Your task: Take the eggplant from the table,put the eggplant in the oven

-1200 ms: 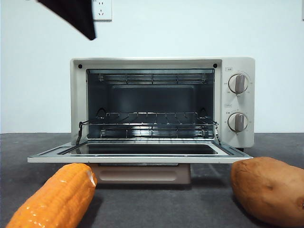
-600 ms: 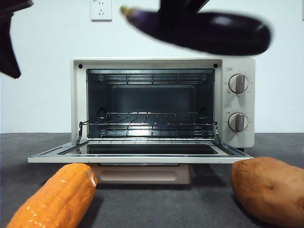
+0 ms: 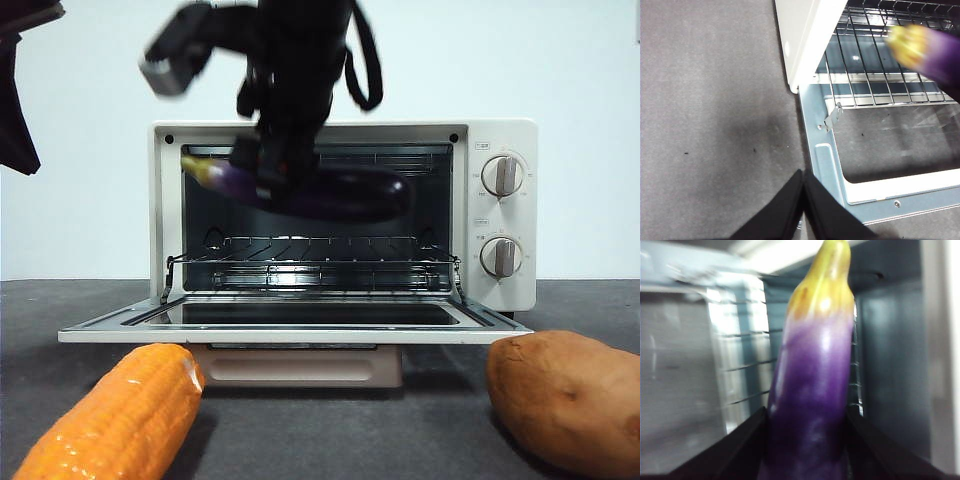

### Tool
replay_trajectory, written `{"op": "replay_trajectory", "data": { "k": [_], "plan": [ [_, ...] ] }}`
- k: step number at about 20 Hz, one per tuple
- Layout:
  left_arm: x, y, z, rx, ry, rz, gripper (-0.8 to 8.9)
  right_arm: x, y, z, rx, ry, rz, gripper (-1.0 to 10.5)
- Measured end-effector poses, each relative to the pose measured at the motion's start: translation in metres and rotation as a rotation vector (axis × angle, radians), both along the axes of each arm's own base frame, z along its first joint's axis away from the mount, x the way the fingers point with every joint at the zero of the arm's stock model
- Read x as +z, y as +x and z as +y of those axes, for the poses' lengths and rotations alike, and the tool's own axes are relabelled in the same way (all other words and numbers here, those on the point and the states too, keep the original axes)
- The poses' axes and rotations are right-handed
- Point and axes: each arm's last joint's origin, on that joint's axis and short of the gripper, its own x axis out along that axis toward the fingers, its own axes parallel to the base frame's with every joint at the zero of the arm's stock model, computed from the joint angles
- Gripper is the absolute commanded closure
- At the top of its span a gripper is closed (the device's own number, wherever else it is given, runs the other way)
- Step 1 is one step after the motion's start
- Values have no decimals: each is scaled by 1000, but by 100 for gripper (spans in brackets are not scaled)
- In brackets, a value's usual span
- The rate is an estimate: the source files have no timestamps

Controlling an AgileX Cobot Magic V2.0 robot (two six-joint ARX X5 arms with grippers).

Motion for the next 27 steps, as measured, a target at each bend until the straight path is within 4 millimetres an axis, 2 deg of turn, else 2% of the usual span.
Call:
{"op": "replay_trajectory", "data": {
  "k": [3, 5, 12, 27],
  "plan": [
    [0, 0, 0, 0, 0, 0, 808, -14, 18, -2, -75, -28, -46, 775],
    [0, 0, 1, 4, 0, 0, 808, -17, 23, -3, -92, -19, -59, 762],
    [0, 2, 5, 27, 4, -2, 808, -17, 25, -3, -97, 54, -30, 656],
    [0, 2, 5, 10, 25, -5, 808, -21, 24, -6, -171, 144, 52, 654]
  ]
}}
